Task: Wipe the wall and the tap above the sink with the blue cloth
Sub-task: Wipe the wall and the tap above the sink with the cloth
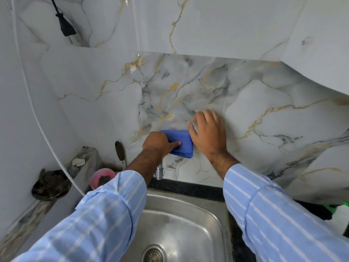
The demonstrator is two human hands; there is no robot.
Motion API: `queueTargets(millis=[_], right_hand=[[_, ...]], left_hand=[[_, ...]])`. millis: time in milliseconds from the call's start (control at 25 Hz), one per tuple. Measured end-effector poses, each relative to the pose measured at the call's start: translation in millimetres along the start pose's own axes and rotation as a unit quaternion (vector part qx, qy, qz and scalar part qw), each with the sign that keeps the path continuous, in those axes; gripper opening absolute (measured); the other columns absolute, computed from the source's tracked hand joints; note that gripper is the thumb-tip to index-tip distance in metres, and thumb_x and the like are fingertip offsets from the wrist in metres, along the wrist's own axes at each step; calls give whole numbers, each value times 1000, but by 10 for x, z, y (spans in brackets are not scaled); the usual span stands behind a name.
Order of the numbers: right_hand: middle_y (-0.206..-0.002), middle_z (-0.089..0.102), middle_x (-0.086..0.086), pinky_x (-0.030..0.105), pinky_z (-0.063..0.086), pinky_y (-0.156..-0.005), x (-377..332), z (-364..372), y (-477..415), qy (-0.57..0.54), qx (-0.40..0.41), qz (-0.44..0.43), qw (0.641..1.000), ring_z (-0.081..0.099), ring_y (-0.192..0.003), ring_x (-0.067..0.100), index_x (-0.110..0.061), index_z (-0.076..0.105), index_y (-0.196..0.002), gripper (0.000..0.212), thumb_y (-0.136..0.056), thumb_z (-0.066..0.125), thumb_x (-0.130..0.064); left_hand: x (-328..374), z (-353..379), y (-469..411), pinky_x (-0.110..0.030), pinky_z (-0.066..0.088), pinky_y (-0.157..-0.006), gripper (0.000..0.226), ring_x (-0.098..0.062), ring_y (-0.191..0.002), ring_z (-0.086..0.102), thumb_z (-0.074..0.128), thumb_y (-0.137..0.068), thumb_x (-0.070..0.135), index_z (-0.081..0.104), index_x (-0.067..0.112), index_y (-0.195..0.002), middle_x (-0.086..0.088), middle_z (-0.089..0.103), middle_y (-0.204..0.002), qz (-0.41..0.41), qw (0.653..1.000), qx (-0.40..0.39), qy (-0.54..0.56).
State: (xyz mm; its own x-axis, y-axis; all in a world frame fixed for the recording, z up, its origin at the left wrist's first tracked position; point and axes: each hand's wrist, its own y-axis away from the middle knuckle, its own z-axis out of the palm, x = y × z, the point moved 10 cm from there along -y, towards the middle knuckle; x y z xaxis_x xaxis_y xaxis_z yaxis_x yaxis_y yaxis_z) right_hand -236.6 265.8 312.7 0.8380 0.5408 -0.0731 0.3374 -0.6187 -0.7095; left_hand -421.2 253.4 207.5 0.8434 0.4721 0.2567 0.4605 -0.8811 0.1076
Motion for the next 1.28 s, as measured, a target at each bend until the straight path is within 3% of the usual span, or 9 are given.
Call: queueTargets(millis=[120,240,360,560,800,1040,1080,1200,1280], right_hand=[[-156,58,15,58,44,-120,-155,-243,-319,92,109,-162,977,55,-147,37,-10,70,-130,39,-96,63,-29],[-177,30,14,62,26,-132,-112,-90,-582,166,105,-232,953,32,-164,34,-16,46,-164,64,-105,56,-37],[-177,29,14,58,11,-135,-36,54,-588,179,144,-263,937,33,-164,34,-18,37,-171,67,-111,48,-46],[-179,20,13,57,-3,-136,-3,217,-627,179,193,-260,929,20,-166,34,-18,29,-173,69,-113,40,-50],[-177,26,13,57,0,-136,27,204,-610,147,203,-258,933,28,-164,34,-18,32,-172,67,-113,41,-48],[-177,29,13,57,2,-135,10,182,-576,142,214,-267,929,34,-163,34,-17,33,-171,66,-113,40,-47],[-177,28,13,57,2,-135,-3,173,-577,147,217,-269,927,33,-163,34,-17,33,-172,66,-113,40,-47],[-177,28,14,57,1,-135,-3,173,-574,142,215,-268,928,34,-163,35,-17,32,-172,66,-113,39,-47],[-177,28,14,57,1,-135,-8,165,-569,152,219,-270,925,33,-163,35,-16,31,-172,66,-113,38,-47]], left_hand=[[72,259,-149,-35,41,-99,46,-28,-118,57,59,-96,42,65,3,-119,-15,60,-135,-68,987,-116,83],[58,458,-258,-35,42,-99,29,-25,-103,58,57,-99,16,59,-5,-79,-18,60,-133,-112,955,-180,209],[17,448,-232,-39,50,-88,25,-31,-96,64,57,-99,21,65,-3,-103,-21,66,-109,-123,926,-180,308],[-65,601,-54,-25,52,-43,19,-23,-47,66,64,-96,16,67,-2,-98,-18,72,-70,-121,711,-268,639],[171,493,-152,-27,56,-67,22,-20,-81,73,54,-95,11,61,-3,-111,-18,71,-97,-89,977,-96,168],[-43,594,-185,-37,52,-81,39,-29,-101,66,60,-96,20,56,-2,-128,-16,63,-117,-100,982,-117,107],[-76,585,-289,-39,53,-78,38,-32,-95,67,60,-97,21,60,-6,-124,-20,67,-107,-105,963,-118,220],[-31,636,-174,-34,56,-59,34,-32,-70,70,58,-99,21,67,-10,-109,-25,72,-83,-80,724,-243,640],[-105,685,-112,-30,56,-55,30,-25,-57,69,62,-96,26,75,1,-89,-17,74,-74,-85,686,-266,672]])
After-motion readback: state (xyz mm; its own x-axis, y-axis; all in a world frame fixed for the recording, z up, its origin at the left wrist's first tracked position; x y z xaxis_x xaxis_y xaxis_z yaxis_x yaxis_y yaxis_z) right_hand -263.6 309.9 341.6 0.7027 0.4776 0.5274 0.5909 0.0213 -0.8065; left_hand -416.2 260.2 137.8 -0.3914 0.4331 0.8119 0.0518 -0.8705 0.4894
